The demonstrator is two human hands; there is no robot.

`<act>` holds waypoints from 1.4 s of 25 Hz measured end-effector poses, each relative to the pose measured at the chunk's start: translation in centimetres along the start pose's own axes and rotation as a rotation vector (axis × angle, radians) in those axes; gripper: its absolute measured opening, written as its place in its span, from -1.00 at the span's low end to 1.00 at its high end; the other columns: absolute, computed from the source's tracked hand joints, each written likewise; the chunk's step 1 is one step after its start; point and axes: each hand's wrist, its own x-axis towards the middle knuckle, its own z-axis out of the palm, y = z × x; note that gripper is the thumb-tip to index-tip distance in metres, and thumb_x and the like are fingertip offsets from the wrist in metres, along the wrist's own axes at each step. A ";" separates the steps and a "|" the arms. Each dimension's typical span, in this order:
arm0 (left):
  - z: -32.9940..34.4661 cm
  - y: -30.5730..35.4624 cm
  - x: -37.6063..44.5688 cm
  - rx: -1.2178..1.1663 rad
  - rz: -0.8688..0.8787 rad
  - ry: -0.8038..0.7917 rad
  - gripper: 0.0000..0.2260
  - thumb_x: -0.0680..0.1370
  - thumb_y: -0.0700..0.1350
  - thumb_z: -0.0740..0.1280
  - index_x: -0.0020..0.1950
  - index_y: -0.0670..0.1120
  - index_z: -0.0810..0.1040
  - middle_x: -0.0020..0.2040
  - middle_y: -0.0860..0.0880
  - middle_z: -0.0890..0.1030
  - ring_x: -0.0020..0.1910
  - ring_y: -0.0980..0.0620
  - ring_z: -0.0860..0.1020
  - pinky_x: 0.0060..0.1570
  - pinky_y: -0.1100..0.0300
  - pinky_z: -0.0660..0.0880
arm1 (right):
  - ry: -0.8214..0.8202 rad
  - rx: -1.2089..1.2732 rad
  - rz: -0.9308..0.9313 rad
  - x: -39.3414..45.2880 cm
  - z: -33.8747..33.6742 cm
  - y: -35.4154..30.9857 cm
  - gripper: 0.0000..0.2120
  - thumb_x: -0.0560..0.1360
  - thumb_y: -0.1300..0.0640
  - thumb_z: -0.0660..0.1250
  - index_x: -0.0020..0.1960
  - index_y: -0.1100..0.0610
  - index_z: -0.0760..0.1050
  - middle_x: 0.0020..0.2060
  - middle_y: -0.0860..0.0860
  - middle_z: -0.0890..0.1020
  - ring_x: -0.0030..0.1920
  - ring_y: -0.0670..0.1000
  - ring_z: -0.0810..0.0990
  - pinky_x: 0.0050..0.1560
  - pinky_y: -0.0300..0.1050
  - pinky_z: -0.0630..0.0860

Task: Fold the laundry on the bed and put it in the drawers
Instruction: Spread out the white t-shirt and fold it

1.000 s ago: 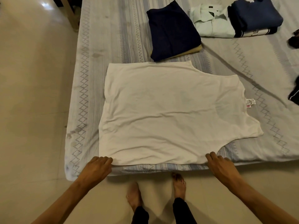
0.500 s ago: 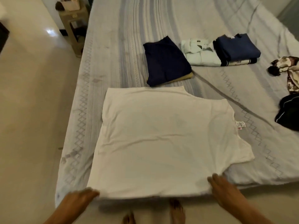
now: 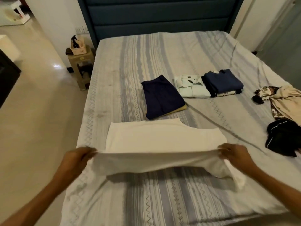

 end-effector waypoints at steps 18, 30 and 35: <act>-24.3 20.5 24.5 -0.429 0.073 0.740 -0.80 0.60 -0.10 0.46 0.22 -0.06 0.71 0.10 0.00 0.71 0.02 0.10 0.65 0.02 0.52 0.51 | 0.471 0.682 -0.013 18.7 -33.6 -13.4 -0.80 0.52 0.11 0.54 0.12 0.13 0.73 -0.06 0.09 0.74 -0.05 -0.02 0.70 0.10 -0.13 0.65; 5.8 -0.4 -5.1 -0.308 -0.054 0.165 -0.80 0.50 -0.19 0.56 0.11 -0.08 0.75 0.07 0.04 0.74 0.06 0.25 0.64 0.15 0.57 0.42 | -0.005 0.311 0.072 -4.4 1.2 1.3 -0.84 0.51 0.21 0.53 -0.03 -0.05 0.74 -0.15 -0.11 0.75 -0.08 -0.29 0.66 0.05 -0.24 0.52; 19.4 -10.2 -16.5 -0.120 -0.250 -0.139 -0.63 0.32 -0.32 0.67 0.01 0.04 0.76 -0.10 -0.03 0.77 -0.12 0.03 0.74 0.08 0.56 0.41 | -0.226 0.125 0.089 -12.7 17.6 7.6 -0.64 0.43 0.29 0.58 -0.09 -0.19 0.69 -0.16 -0.05 0.77 -0.20 -0.16 0.68 -0.13 -0.27 0.50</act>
